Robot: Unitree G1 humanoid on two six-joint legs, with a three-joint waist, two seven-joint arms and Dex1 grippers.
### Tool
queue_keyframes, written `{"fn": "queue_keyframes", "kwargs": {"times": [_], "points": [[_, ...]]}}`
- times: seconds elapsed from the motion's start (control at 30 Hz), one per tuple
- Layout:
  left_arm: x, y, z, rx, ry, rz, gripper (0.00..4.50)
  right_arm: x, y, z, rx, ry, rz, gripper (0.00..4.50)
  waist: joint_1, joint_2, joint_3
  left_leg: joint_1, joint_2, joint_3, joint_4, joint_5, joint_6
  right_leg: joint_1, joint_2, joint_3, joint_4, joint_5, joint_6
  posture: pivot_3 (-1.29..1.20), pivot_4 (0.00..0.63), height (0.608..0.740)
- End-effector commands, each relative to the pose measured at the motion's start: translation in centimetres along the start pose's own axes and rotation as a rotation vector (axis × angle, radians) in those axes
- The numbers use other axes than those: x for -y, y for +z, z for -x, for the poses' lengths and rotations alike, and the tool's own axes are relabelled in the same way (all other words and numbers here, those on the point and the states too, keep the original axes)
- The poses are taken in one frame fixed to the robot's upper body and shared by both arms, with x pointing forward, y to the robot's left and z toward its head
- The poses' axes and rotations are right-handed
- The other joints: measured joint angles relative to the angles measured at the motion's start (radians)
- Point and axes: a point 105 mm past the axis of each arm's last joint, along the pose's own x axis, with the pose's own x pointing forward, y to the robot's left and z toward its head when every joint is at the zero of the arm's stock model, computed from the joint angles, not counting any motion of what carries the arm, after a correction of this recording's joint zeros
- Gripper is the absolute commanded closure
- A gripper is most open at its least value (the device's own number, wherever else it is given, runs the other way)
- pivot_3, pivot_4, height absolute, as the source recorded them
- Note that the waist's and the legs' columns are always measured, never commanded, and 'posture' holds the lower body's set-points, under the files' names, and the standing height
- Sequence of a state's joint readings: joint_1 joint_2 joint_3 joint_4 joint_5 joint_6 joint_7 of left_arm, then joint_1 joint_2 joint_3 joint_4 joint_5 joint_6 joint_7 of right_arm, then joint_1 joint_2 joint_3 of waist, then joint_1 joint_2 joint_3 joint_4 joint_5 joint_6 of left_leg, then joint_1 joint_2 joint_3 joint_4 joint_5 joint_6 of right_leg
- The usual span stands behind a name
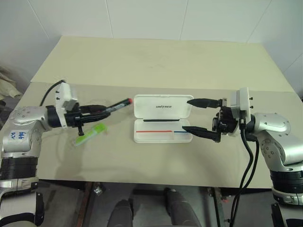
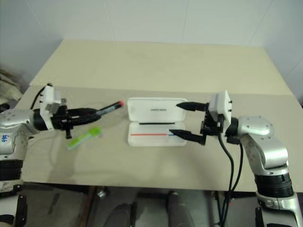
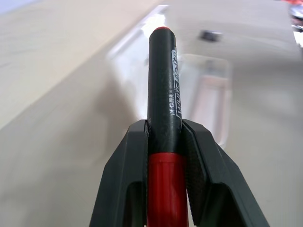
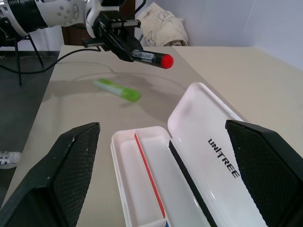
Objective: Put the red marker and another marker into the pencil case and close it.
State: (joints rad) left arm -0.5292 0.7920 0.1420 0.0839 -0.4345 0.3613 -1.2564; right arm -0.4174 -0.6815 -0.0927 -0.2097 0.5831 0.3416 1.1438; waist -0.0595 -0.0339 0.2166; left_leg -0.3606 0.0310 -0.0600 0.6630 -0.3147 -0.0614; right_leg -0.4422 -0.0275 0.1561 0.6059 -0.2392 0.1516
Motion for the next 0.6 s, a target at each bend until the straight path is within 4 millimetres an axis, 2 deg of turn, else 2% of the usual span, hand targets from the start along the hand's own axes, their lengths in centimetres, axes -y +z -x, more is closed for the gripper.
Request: {"fn": "queue_keyframes", "kwargs": {"times": [0.03, 0.23, 0.37, 0.47, 0.6], "points": [[1.8, 1.2, -1.5, 0.031, -0.105, -0.015, 3.85, 0.6, 0.7, 1.2, -0.010, -0.051, 0.056, 0.00, -0.003, 0.000, 0.000, 0.000, 0.000, 0.000, 0.000, 0.000, 0.000, 0.000, 0.000, 0.000, 0.000, 0.000, 0.000, 0.00, 0.150, 0.740], [2.7, 0.8, -3.7, -0.003, -0.155, -0.010, 3.85, 0.9, 0.2, 2.3, -0.035, -0.105, 0.058, 0.00, -0.014, 0.000, 0.000, 0.000, 0.000, 0.000, 0.000, 0.000, 0.000, 0.000, 0.000, 0.000, -0.001, 0.000, 0.000, 0.00, 0.150, 0.740], [2.4, -0.1, -6.2, -0.043, -0.154, -0.024, 3.85, 0.9, -0.3, 3.1, -0.053, -0.147, 0.051, 0.00, -0.018, 0.000, 0.000, 0.000, 0.000, 0.000, 0.000, 0.000, 0.000, 0.000, 0.000, 0.000, -0.001, 0.000, 0.000, 0.00, 0.150, 0.740], [2.4, -1.6, -7.8, -0.093, -0.169, -0.047, 3.85, 0.5, -0.8, 3.7, -0.072, -0.173, 0.039, 0.00, -0.017, 0.000, 0.000, 0.000, 0.000, 0.000, 0.000, 0.000, 0.000, 0.001, 0.000, 0.001, -0.002, 0.000, 0.000, 0.00, 0.150, 0.740], [2.1, -2.2, -9.8, -0.109, -0.174, -0.082, 3.85, -0.1, -1.9, 4.9, -0.109, -0.212, 0.017, 0.00, -0.017, 0.000, 0.000, -0.001, 0.000, 0.000, 0.000, 0.000, 0.000, 0.001, 0.000, 0.001, -0.003, 0.000, 0.001, 0.00, 0.150, 0.740]]}}
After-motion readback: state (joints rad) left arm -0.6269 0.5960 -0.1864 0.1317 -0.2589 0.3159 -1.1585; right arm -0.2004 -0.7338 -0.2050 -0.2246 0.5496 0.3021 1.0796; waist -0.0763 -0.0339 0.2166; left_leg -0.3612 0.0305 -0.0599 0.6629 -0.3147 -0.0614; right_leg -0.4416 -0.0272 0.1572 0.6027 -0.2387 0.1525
